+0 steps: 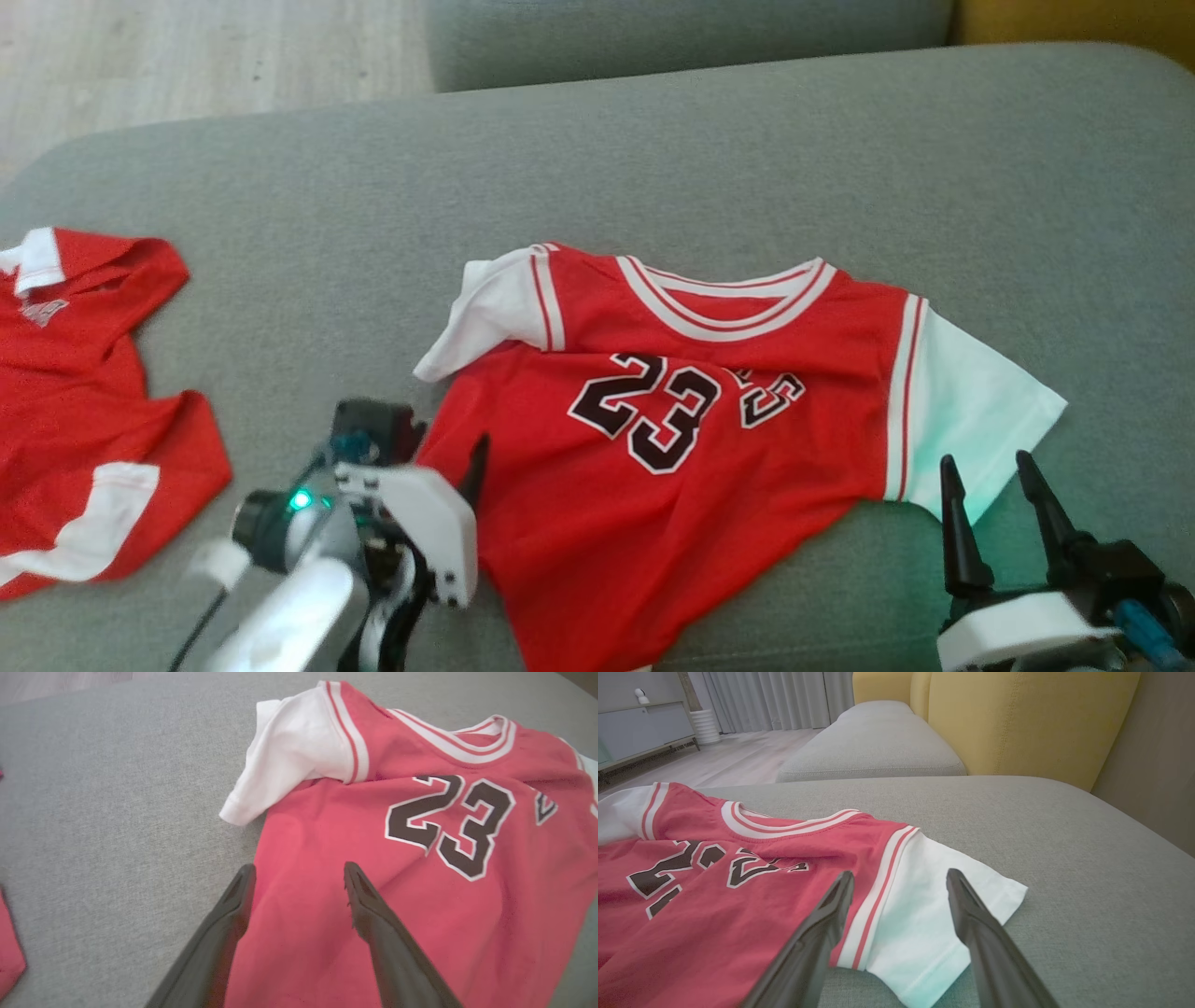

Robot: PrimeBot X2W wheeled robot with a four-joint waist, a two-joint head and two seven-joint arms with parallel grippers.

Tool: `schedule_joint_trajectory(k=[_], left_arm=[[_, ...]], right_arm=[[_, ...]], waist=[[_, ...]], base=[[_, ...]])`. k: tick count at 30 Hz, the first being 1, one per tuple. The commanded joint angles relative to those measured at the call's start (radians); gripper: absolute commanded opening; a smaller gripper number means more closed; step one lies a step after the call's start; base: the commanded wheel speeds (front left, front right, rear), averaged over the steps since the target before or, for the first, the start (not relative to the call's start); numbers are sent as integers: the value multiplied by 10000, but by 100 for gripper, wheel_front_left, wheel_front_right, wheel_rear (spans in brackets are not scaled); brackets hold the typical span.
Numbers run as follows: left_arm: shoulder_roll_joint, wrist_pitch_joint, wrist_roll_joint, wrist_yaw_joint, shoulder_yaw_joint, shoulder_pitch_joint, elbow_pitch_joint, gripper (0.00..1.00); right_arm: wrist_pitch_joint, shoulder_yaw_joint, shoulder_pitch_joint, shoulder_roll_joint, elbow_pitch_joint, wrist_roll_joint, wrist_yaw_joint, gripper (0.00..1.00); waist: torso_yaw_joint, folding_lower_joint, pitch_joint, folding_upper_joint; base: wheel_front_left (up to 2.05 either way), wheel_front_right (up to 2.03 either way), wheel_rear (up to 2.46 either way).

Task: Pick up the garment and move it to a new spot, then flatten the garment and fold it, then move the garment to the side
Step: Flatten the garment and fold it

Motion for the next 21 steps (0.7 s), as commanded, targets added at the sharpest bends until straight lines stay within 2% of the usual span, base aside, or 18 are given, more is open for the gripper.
schedule_joint_trajectory(k=[1,8,12,13,17,21], left_arm=[[-43,33,-16,-21,338,-613,1,100],[-366,678,-420,-848,54,-1416,1994,100],[-481,718,-389,-1002,-49,-1757,2910,100],[-541,695,-428,-1064,-47,-1832,3088,0],[-628,538,-490,-1363,-45,-2204,3568,0],[-565,-33,-494,-1189,417,-2886,3879,0]], right_arm=[[-122,293,-462,-95,-230,-45,75,100],[-122,287,-501,-95,-160,6,75,100],[-122,312,-582,-95,-157,29,75,100],[-122,326,-610,-95,-152,46,75,100],[-122,338,-761,-95,-169,84,75,100],[-122,278,-863,-95,-177,114,75,100]], waist=[[-109,0,70,0],[-424,0,240,0],[-570,0,368,0],[-613,0,403,0],[-792,0,567,0],[-927,0,661,0]], base=[[0,0,0],[0,0,0],[0,0,0],[0,0,0],[0,0,0],[0,0,0]])
